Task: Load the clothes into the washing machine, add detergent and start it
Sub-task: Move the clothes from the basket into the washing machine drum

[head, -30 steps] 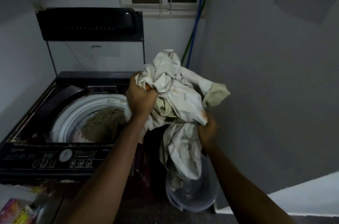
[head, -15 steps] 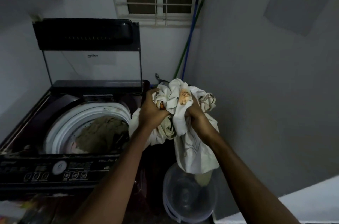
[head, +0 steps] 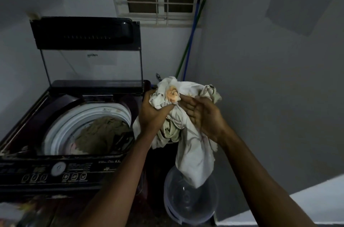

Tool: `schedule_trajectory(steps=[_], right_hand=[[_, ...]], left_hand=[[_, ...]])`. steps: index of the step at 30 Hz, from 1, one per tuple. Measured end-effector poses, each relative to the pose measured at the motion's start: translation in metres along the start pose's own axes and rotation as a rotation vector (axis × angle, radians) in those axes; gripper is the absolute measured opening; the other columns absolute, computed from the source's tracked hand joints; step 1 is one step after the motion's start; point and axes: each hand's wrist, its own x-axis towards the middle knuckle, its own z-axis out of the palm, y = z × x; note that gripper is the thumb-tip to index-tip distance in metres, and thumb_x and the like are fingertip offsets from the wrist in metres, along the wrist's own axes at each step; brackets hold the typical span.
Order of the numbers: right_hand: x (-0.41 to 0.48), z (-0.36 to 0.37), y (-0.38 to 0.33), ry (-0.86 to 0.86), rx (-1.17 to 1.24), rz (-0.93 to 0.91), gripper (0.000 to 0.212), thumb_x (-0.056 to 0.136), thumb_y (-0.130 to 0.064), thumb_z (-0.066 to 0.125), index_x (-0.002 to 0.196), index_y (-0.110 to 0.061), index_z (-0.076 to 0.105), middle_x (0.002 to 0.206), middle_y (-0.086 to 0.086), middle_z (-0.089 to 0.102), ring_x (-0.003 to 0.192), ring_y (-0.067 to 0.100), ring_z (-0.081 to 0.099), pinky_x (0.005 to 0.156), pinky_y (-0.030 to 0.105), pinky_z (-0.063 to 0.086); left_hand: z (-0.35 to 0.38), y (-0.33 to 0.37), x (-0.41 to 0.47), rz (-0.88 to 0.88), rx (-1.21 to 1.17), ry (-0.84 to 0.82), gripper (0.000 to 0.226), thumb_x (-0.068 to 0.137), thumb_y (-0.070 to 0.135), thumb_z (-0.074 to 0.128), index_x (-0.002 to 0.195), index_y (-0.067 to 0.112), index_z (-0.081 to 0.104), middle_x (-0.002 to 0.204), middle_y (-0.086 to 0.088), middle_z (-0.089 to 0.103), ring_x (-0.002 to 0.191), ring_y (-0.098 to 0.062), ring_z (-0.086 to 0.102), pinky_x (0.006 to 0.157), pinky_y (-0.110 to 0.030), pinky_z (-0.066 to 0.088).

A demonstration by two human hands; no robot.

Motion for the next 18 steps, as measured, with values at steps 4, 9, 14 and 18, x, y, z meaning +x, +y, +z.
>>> schedule_trajectory(steps=[4, 9, 14, 18], right_hand=[[-0.022, -0.032, 0.048, 0.343, -0.54, -0.426, 0.071, 0.077, -0.039, 0.074, 0.14, -0.024, 0.046, 0.145, -0.005, 0.048, 0.133, 0.011, 0.046, 0.111, 0.036, 0.039], [-0.036, -0.072, 0.129, 0.477, -1.108, -0.082, 0.155, 0.033, -0.078, 0.081, 0.141, -0.048, -0.027, 0.151, -0.03, -0.028, 0.148, 0.011, -0.007, 0.116, 0.047, 0.01], [0.001, -0.056, 0.132, 0.429, -0.681, -0.232, 0.084, 0.076, -0.031, 0.079, 0.144, -0.021, 0.029, 0.149, 0.003, 0.036, 0.139, 0.018, 0.035, 0.109, 0.022, 0.033], [0.014, -0.063, 0.103, 0.558, -0.565, -0.173, 0.037, 0.094, 0.006, 0.052, 0.13, 0.009, 0.046, 0.128, 0.018, 0.054, 0.116, 0.013, 0.059, 0.085, 0.015, 0.044]], left_hand=[[-0.006, 0.006, 0.01, -0.013, 0.042, 0.093, 0.073, 0.048, 0.057, 0.08, 0.113, 0.033, 0.059, 0.103, 0.012, 0.069, 0.097, -0.016, 0.065, 0.081, -0.03, 0.052], [-0.016, 0.016, 0.017, -0.051, -0.061, 0.156, 0.067, 0.046, 0.058, 0.081, 0.106, 0.034, 0.063, 0.097, 0.018, 0.07, 0.092, -0.008, 0.066, 0.082, -0.029, 0.054], [-0.019, 0.017, 0.016, -0.09, -0.196, 0.12, 0.047, 0.052, 0.049, 0.085, 0.094, 0.038, 0.067, 0.092, 0.023, 0.072, 0.087, 0.002, 0.067, 0.08, -0.029, 0.055], [-0.032, 0.01, 0.019, -0.106, -0.204, 0.174, 0.044, 0.053, 0.051, 0.086, 0.091, 0.04, 0.066, 0.093, 0.023, 0.072, 0.088, 0.0, 0.067, 0.085, -0.032, 0.057]])
